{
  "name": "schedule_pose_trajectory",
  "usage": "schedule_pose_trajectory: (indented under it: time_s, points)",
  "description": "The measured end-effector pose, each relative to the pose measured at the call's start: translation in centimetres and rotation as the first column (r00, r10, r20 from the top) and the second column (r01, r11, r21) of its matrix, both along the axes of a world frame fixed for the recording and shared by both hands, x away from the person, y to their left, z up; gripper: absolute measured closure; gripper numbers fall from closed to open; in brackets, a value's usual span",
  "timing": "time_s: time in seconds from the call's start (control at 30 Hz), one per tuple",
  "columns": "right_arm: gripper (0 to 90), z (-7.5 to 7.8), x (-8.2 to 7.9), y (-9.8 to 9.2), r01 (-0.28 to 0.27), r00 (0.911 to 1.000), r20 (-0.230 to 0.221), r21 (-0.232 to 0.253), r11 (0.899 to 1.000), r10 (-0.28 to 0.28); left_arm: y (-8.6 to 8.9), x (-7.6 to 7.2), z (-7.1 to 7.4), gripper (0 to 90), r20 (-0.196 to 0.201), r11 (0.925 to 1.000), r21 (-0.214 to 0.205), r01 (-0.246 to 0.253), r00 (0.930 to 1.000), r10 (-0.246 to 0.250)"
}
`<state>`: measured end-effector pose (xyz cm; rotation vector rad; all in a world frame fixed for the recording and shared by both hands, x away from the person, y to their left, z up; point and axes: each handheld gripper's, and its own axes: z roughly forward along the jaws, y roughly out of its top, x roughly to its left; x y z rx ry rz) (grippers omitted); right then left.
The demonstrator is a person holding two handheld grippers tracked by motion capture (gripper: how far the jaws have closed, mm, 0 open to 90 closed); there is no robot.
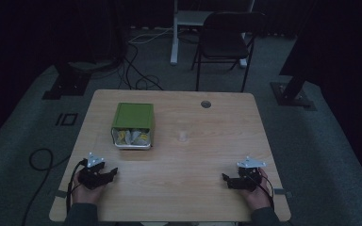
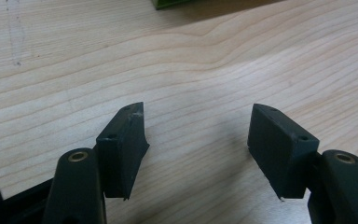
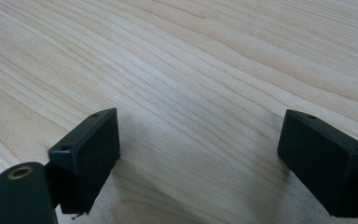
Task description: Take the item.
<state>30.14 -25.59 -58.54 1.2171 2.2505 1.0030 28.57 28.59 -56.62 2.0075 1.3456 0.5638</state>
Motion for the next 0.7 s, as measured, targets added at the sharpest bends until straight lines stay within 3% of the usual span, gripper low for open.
schedule_pose_trajectory:
  time_s: [0.07, 0.1, 0.2, 0.7]
  points:
    - [12.6, 0.0, 0.0, 0.0, 0.000, 1.0000, 0.000, 0.000, 1.000, 0.000, 0.0, 0.0, 0.0, 38.4, 0.000, 1.0000, 0.000, 0.000, 1.0000, 0.000]
    - [12.6, 0.0, 0.0, 0.0, 0.001, 1.0000, 0.000, 0.000, 1.000, -0.001, -0.1, -0.2, 0.7, 39.4, 0.013, 0.9995, -0.031, 0.007, 0.9999, -0.007]
    - [12.6, 0.0, 0.0, 0.0, 0.002, 1.0000, 0.000, 0.000, 1.000, -0.002, -0.3, -0.3, 1.3, 40.0, 0.027, 0.9991, -0.039, 0.017, 0.9995, -0.016]
    - [12.6, 0.0, -0.1, 0.0, 0.009, 1.0000, 0.000, -0.001, 1.000, -0.009, -1.0, -0.4, 3.3, 41.3, 0.060, 0.9984, -0.023, 0.052, 0.9969, -0.051]
